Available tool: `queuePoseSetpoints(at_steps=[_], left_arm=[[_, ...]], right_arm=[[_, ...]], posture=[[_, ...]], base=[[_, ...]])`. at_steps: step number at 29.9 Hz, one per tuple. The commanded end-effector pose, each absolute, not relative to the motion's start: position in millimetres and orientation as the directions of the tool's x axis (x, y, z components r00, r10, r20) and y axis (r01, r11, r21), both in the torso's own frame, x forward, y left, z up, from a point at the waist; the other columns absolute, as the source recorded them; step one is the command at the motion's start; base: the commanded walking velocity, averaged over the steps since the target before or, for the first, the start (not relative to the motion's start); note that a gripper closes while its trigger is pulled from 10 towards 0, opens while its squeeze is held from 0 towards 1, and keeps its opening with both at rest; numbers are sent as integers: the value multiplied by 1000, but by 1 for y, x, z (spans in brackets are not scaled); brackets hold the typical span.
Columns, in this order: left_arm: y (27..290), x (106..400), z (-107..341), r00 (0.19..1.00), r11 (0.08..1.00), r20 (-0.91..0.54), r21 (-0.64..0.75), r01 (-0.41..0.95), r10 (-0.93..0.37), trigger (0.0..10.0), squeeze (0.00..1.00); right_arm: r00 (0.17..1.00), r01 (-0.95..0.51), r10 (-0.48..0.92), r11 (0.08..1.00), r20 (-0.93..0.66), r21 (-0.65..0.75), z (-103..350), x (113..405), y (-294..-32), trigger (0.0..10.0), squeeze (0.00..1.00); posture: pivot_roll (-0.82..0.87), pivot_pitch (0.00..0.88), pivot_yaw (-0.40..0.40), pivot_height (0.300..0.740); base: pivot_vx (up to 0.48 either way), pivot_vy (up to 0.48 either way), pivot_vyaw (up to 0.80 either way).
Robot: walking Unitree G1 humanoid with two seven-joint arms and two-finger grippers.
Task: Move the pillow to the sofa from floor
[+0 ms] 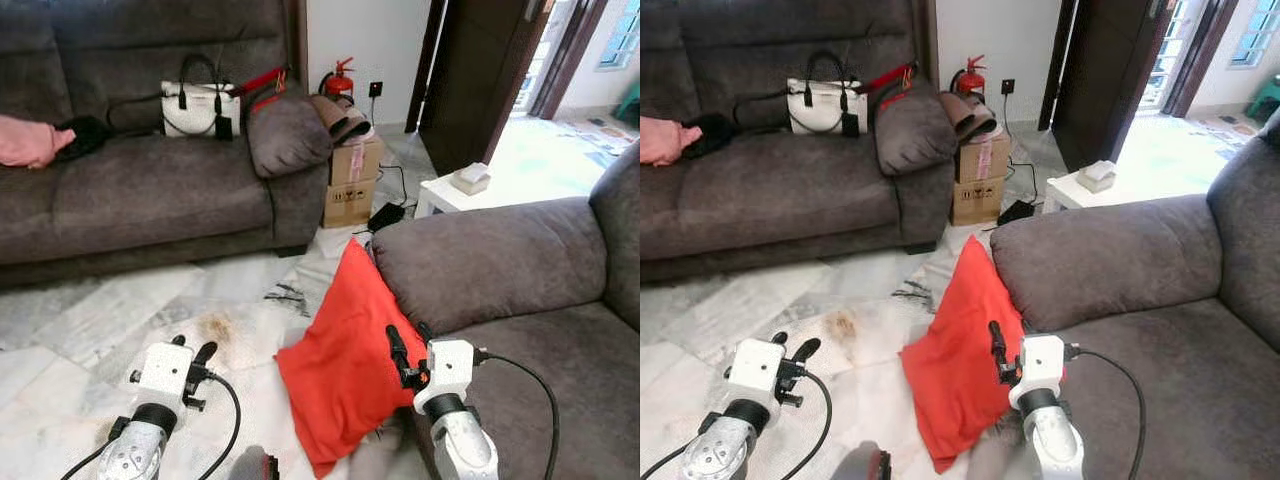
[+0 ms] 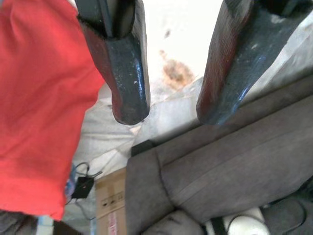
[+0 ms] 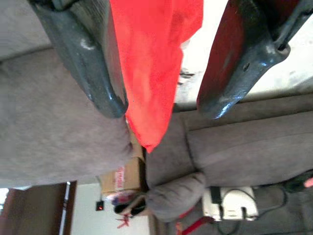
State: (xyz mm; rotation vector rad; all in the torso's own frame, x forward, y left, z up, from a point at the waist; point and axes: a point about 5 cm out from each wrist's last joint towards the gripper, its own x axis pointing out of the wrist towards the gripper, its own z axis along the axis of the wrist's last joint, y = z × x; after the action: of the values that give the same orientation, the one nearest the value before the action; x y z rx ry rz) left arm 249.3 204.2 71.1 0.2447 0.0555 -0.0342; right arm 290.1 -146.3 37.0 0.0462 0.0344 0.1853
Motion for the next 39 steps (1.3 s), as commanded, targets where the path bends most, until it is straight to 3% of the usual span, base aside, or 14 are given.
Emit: queuePoseSetpoints(at_steps=[1, 5, 6, 7, 8, 13, 14, 17, 18, 19, 20, 21, 27, 39], left_arm=[[205, 249, 74, 998, 971, -51, 236, 35, -24, 10000, 0], [205, 247, 70, 997, 971, -78, 234, 39, -21, 10000, 0], [205, 247, 70, 997, 971, -78, 234, 39, -21, 10000, 0], [205, 247, 70, 997, 972, -79, 233, 39, -21, 10000, 0], [205, 247, 70, 997, 972, -79, 233, 40, -22, 10000, 0], [205, 247, 69, 996, 971, -82, 235, 39, -20, 10000, 0], [205, 247, 69, 996, 971, -83, 235, 39, -20, 10000, 0], [205, 247, 69, 996, 971, -85, 235, 37, -18, 10000, 0], [206, 247, 70, 996, 971, -85, 235, 37, -17, 10000, 0], [206, 247, 70, 996, 971, -85, 235, 36, -17, 10000, 0], [206, 247, 70, 996, 971, -85, 235, 36, -16, 10000, 0], [206, 247, 70, 996, 971, -85, 235, 35, -16, 10000, 0], [206, 247, 70, 996, 972, -83, 233, 33, -14, 10000, 0], [206, 248, 71, 996, 973, -84, 228, 36, -17, 10000, 0]], right_arm=[[983, -170, 174, 984, -62, 60, 32, 289, -149, 10000, 0], [979, -185, 191, 979, -74, 82, 30, 289, -148, 10000, 0], [977, -194, 201, 977, -73, 92, 30, 288, -147, 10000, 333], [976, -197, 204, 976, -71, 95, 30, 288, -147, 10000, 333], [977, -197, 204, 975, -69, 99, 30, 288, -147, 10000, 1000], [977, -193, 201, 977, -78, 91, 29, 287, -145, 10000, 1000], [976, -195, 203, 976, -80, 94, 29, 287, -145, 10000, 863], [974, -204, 213, 973, -80, 108, 28, 287, -144, 10000, 906], [971, -214, 223, 970, -79, 111, 28, 286, -143, 10000, 1000], [971, -216, 225, 970, -80, 108, 28, 286, -143, 10000, 1000], [971, -214, 223, 971, -82, 102, 28, 286, -143, 10000, 310], [972, -213, 221, 972, -84, 99, 27, 286, -143, 10000, 0], [973, -206, 215, 974, -88, 99, 27, 286, -144, 10000, 0], [972, -204, 214, 973, -94, 105, 27, 287, -143, 10000, 0]], posture=[[97, 107, 5, 657], [95, 113, 5, 657], [94, 114, 5, 657], [94, 114, 5, 657], [94, 114, 5, 657], [94, 114, 5, 657], [94, 114, 5, 657], [97, 119, 6, 657], [97, 120, 6, 657], [97, 120, 6, 657], [97, 120, 6, 657], [97, 120, 6, 657], [99, 121, 6, 657], [99, 122, 5, 657]], base=[[0, 0, 0], [0, 0, 0], [0, 0, 0], [0, 0, 0], [0, 0, 0], [0, 0, 0], [0, 0, 0], [0, 0, 0], [0, 0, 0], [0, 0, 0], [0, 0, 0], [0, 0, 0], [0, 0, 0], [295, 0, 0]])
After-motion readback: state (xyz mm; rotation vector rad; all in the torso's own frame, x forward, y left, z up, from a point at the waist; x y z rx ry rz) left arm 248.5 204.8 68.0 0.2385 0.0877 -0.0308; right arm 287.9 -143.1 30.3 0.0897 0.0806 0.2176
